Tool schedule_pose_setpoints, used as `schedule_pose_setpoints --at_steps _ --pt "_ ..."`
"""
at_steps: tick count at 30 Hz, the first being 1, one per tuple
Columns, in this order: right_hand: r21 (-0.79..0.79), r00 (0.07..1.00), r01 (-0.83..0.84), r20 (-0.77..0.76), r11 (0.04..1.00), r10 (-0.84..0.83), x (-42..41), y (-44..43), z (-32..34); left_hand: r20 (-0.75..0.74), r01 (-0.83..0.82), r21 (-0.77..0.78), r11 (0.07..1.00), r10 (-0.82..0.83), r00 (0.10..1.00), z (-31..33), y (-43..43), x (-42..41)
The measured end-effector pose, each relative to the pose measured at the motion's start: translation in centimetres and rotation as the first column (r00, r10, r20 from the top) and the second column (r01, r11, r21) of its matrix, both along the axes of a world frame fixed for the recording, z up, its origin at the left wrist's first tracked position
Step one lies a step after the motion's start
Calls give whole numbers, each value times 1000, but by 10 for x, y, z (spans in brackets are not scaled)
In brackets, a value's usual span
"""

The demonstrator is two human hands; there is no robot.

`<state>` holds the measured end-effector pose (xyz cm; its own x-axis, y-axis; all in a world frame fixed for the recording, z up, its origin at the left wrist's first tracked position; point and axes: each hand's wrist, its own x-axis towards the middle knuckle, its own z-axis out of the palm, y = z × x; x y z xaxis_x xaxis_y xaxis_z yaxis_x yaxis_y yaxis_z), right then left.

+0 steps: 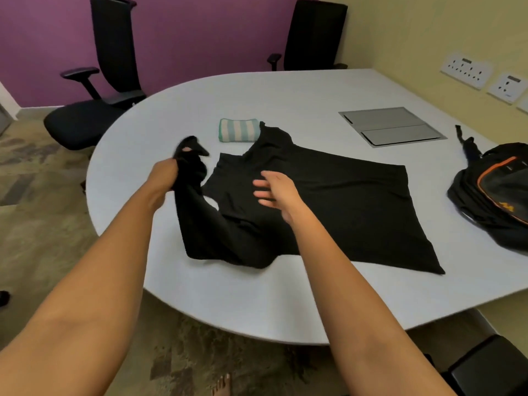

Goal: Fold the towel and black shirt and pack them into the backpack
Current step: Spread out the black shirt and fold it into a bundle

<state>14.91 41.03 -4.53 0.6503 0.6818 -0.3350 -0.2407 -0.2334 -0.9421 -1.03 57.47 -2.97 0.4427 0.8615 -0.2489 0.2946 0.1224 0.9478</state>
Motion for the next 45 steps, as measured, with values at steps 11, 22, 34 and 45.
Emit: schedule_pose_setpoints --at_steps 11,22,34,45 --pt "-751 872 407 489 520 25 87 -91 -95 -869 308 -494 813 -473 -147 -42 77 -13" --pt "-787 740 374 572 491 355 110 -122 -122 -883 413 81 907 -127 452 -105 -19 70" --pt "-907 726 104 350 409 592 124 -167 -155 -918 178 25 984 -48 393 -125 -55 61" --pt "-657 717 506 680 558 150 154 -195 -141 -811 -6 204 979 172 559 -124 -64 61"
